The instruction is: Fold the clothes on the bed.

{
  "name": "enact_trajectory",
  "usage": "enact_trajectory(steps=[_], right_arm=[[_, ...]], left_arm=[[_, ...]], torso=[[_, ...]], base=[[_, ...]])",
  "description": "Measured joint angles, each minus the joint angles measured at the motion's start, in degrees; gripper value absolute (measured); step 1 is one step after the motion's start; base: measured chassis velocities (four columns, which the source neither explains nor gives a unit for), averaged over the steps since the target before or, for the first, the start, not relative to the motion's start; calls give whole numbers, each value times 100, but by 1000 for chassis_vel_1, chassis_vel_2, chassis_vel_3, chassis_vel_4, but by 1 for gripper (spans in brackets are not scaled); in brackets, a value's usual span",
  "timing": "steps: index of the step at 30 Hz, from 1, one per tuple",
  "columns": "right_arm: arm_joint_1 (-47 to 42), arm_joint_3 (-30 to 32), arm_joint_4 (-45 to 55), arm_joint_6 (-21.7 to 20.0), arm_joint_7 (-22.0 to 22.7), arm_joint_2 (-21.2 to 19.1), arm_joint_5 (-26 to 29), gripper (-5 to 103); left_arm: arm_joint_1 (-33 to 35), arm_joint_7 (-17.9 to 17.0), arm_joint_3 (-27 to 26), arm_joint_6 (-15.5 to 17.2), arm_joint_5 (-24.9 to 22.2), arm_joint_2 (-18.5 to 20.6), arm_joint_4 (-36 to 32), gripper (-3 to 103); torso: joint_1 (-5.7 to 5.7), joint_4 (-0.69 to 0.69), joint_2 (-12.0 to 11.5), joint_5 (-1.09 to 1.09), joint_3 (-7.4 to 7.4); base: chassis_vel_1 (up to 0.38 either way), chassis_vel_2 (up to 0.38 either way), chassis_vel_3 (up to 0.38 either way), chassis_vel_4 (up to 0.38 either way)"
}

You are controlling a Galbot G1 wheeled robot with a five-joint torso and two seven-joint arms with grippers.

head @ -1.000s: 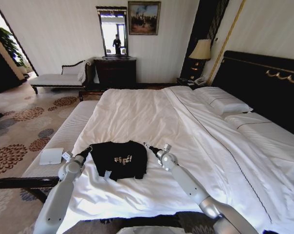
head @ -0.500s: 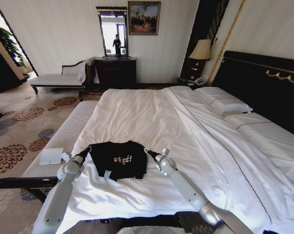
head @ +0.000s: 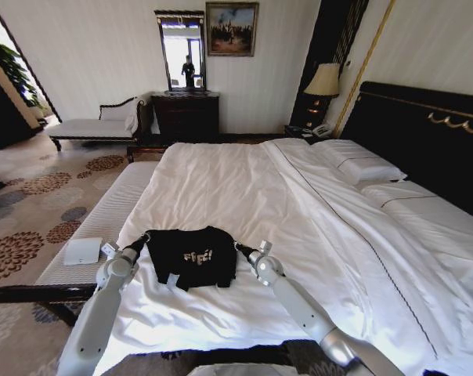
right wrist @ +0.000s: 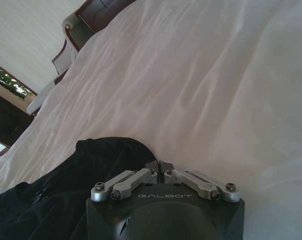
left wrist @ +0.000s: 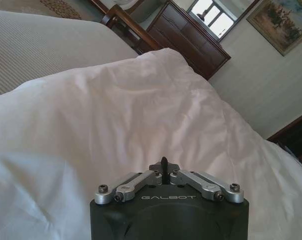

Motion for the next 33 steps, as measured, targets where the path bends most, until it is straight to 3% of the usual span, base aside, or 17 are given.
enact_trajectory(steps=[11,18,21,24,27,30,33], right_arm=[[-108,42,129,101,5,20,-116,-3],[-139,121,128,116,85,8,-122,17],[-164,125,129,114,90,8,-114,33],[-168,125,125,111,84,23,-113,38],[-169,123,117,99,64,48,-108,57],[-189,109,118,89,44,50,-113,56],[-232,101,126,87,8,50,-148,40]], left_arm=[[12,-5,12,2,0,-20,-10,1],[28,-4,12,2,4,-22,-15,1],[15,-5,14,2,7,-23,-16,1],[12,-8,16,2,17,-36,-16,1],[22,-12,17,2,32,-47,-16,1],[35,-16,15,2,36,-51,-16,1],[43,-21,3,2,36,-51,-16,1]], torso=[[0,0,0,0,0],[0,0,0,0,0],[0,0,0,0,0],[0,0,0,0,0],[0,0,0,0,0],[0,0,0,0,0],[0,0,0,0,0]], base=[[0,0,0,0],[0,0,0,0],[0,0,0,0],[0,0,0,0],[0,0,0,0],[0,0,0,0],[0,0,0,0]])
